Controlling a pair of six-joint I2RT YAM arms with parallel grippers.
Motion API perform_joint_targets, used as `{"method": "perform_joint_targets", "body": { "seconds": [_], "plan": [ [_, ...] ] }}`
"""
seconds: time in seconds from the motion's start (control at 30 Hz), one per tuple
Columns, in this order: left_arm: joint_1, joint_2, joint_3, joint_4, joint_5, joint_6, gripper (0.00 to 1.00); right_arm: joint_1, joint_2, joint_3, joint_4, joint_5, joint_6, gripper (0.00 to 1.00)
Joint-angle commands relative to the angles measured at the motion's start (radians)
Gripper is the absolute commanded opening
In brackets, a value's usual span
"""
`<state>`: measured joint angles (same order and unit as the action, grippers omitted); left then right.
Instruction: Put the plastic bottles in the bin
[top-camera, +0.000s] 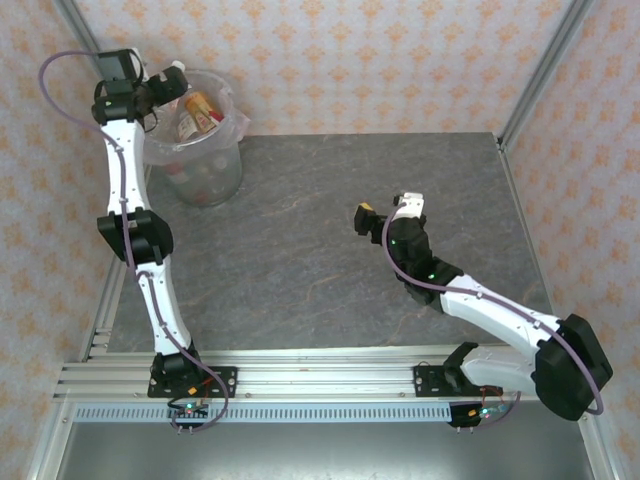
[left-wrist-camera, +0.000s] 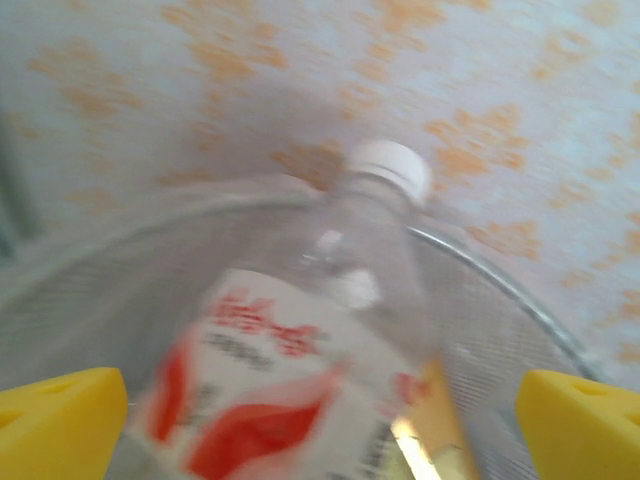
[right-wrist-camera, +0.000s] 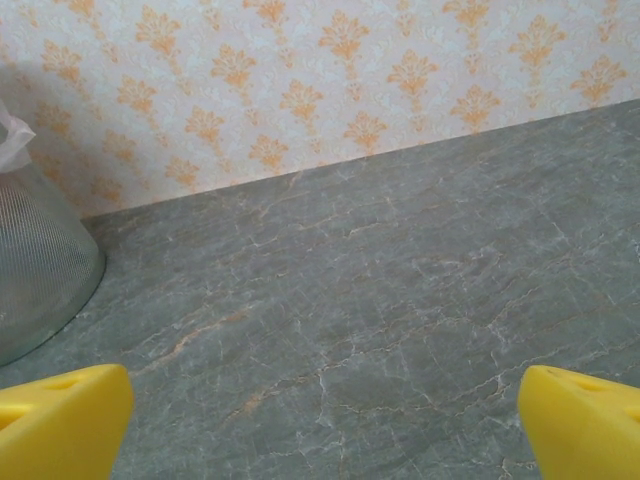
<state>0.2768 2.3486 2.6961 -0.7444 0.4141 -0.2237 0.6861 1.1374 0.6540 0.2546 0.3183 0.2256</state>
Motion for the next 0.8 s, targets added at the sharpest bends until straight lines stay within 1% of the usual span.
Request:
{"method": "perform_joint_targets", "body": {
  "seconds": [0.0,0.1,0.23,0.37,0.43,0.5,0.63,0.77],
  "plan": [
    [-0.043,-0.011,0.028,-0.025,0.137,0.085,1.00,-0.004,0.008,0.015,-0.014,0.016,0.016,0.99],
    [-0.056,-0.015,0.027,-0.046,0.162,0.128,1.00,-0.005,0.012,0.018,-0.015,0.014,0.016,0.99],
    [-0.057,-0.030,0.025,-0.062,0.223,0.146,1.00,-0.005,0.018,0.022,-0.017,0.012,0.015,0.99],
    [-0.054,-0.079,0.008,-0.076,0.276,0.178,1.00,-0.005,0.023,0.027,-0.023,0.009,0.011,0.99],
    [-0.053,-0.123,-0.029,-0.057,0.267,0.177,1.00,-0.005,0.024,0.028,-0.023,0.011,0.008,0.99],
    [-0.049,-0.193,-0.103,-0.004,0.216,0.157,1.00,-0.005,0.026,0.027,-0.021,0.011,0.005,0.99],
    [-0.058,-0.352,-0.311,0.112,0.168,0.119,1.00,-0.006,0.028,0.023,-0.014,0.011,0.003,0.99],
    [-0.102,-0.567,-0.578,0.232,0.056,0.107,1.00,-0.018,0.029,0.012,0.002,0.030,0.008,0.99]
  ]
}}
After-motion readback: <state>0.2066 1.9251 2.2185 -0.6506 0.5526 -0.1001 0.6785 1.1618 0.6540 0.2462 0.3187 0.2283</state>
